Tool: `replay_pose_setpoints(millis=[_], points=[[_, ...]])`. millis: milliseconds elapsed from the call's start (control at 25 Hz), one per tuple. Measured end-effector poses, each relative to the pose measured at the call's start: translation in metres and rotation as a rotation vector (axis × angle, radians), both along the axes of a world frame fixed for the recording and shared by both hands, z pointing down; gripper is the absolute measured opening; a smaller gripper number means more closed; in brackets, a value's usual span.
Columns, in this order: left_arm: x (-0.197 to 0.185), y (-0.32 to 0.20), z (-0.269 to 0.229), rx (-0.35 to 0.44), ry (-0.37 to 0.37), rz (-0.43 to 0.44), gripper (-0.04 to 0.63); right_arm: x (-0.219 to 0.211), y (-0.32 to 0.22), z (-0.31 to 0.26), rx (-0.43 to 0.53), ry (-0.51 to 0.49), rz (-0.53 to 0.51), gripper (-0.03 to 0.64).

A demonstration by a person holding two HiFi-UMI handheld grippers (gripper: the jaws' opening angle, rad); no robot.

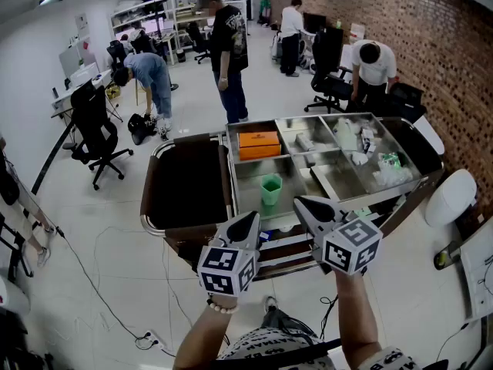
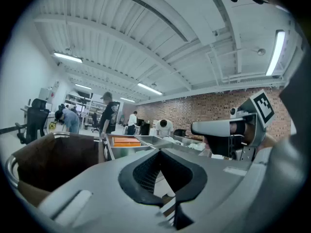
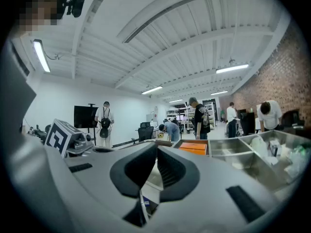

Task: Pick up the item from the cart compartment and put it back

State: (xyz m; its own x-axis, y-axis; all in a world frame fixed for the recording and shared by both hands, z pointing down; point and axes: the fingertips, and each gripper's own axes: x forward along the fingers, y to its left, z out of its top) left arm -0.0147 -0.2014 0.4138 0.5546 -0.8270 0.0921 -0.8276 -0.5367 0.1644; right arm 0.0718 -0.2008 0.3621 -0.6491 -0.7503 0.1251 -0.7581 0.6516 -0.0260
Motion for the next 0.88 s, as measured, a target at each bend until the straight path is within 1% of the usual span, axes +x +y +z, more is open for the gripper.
replay_pose_setpoints(millis=[240,400,520,600,720,760,840,880], points=[[0.006,-0.017,-0.023,0.042,-0.024,0.012,0.0,0.005,-0.034,-0.035,0.061,0.063,0.002,0.021],[0.005,-0.035,-0.032,0.049,-0.024,0.005,0.0,0.008,-0.074,-0.049,0.066,0.13,-0.006,0.034],[0.006,-0.049,-0.039,0.042,-0.001,0.002,0.0,0.009,-0.105,-0.055,0.054,0.171,-0.018,0.041],[0.006,-0.06,-0.042,0.036,0.008,-0.001,0.0,0.008,-0.126,-0.051,0.024,0.187,-0.04,0.136],[0.005,-0.079,-0.048,0.032,0.007,-0.011,0.0,0.005,-0.157,-0.043,-0.011,0.225,-0.063,0.14],[0.003,-0.085,-0.05,0.031,0.006,-0.016,0.0,0.003,-0.167,-0.039,-0.021,0.245,-0.073,0.184],[-0.001,-0.097,-0.054,0.031,0.003,-0.026,0.0,-0.003,-0.185,-0.031,-0.042,0.294,-0.108,0.212],[-0.001,-0.103,-0.056,0.03,0.002,-0.029,0.0,-0.006,-0.195,-0.025,-0.054,0.329,-0.129,0.265]])
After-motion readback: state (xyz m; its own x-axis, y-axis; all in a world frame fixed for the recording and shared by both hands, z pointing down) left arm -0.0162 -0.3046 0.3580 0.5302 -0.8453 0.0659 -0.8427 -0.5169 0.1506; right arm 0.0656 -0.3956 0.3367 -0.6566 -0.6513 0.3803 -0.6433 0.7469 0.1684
